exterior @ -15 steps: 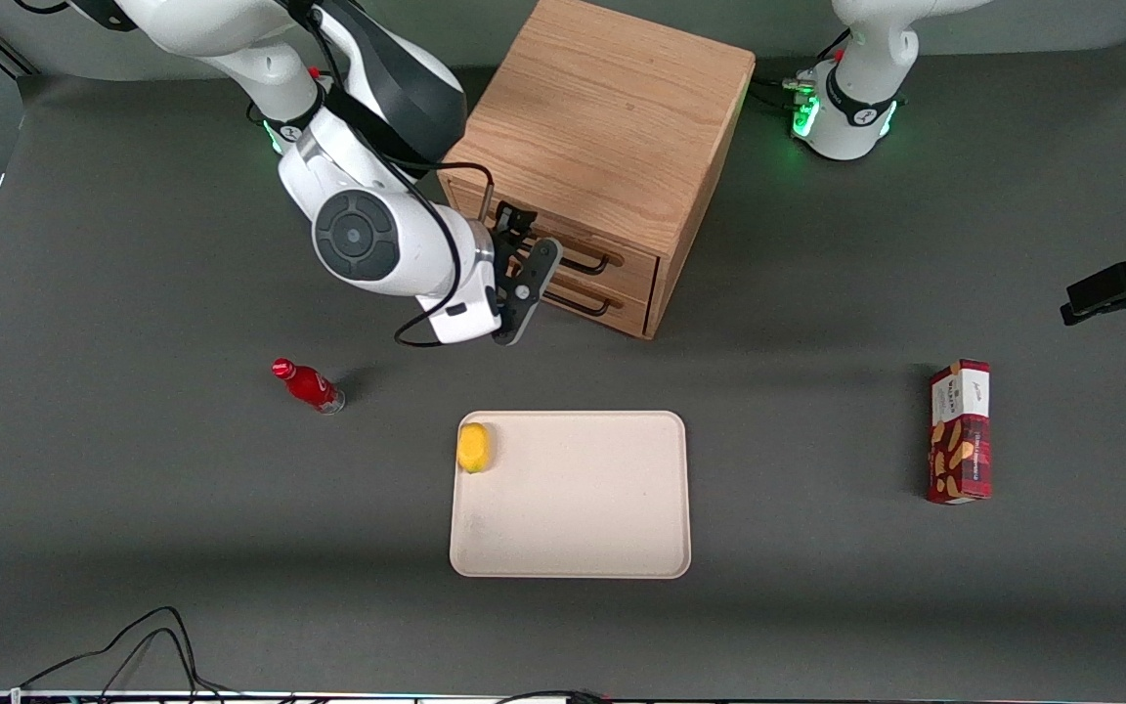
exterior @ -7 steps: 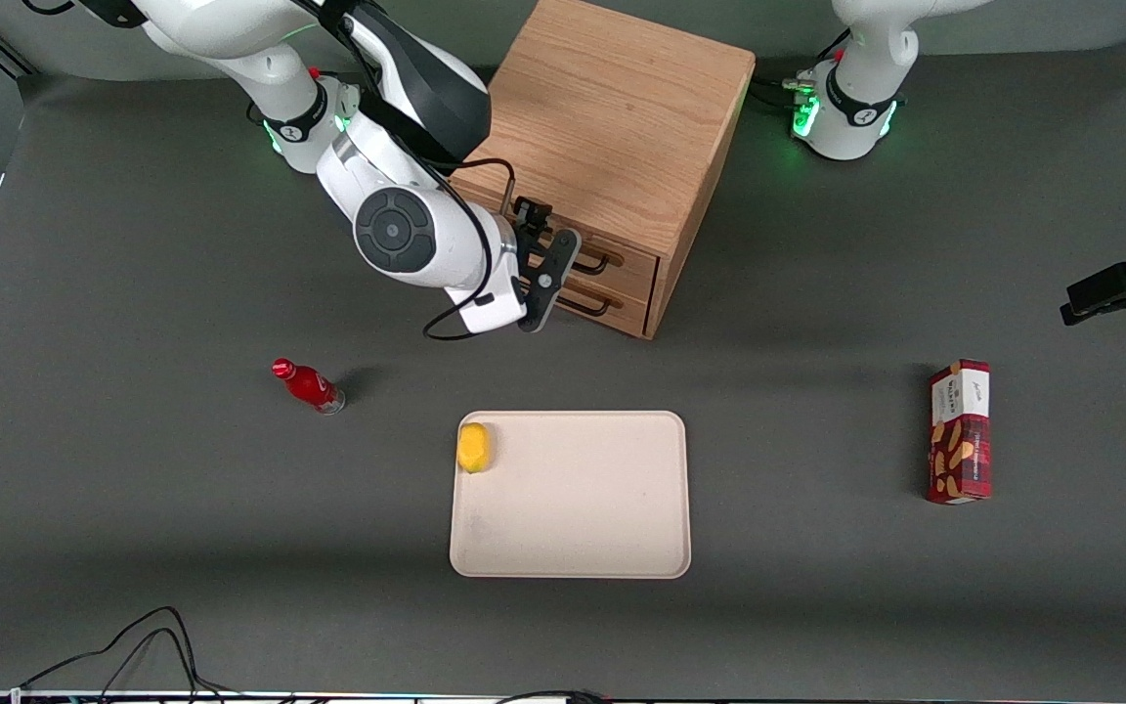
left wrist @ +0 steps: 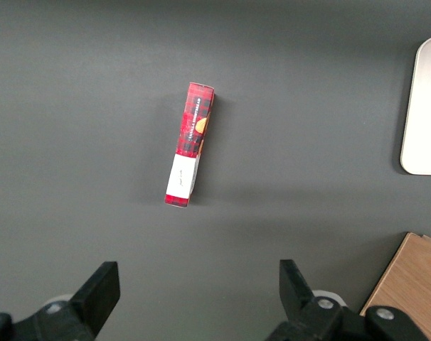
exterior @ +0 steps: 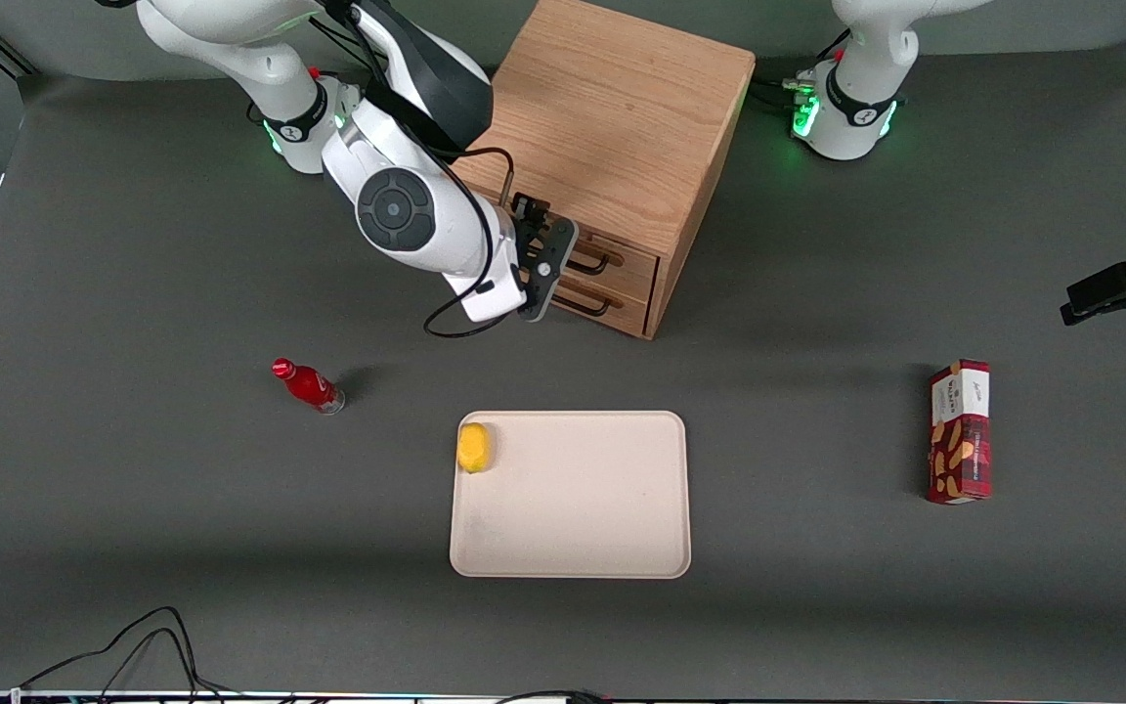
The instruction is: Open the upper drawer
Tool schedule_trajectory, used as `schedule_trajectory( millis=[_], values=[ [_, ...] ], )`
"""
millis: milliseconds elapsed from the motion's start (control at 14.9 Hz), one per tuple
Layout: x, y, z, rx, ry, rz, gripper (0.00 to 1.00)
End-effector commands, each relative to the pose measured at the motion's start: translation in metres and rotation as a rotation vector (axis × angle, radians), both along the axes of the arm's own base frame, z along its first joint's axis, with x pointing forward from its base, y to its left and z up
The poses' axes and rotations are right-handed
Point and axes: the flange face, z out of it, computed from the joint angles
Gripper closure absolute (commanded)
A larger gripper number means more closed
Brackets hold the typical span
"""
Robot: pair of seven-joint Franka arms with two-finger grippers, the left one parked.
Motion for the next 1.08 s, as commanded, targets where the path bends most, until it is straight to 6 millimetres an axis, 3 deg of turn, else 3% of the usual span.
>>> schedule_trajectory(
  millis=[0,740,1009],
  values=[
    [-0.005,-0.005,0.005,0.018,-0.025,0.02,0.0],
    [0.003,-0.003,-0.006,0.028,-0.061,0.014,0.0],
    [-0.003,-0.003,-0.021,0.021,-0.077,0.012,0.0]
  ],
)
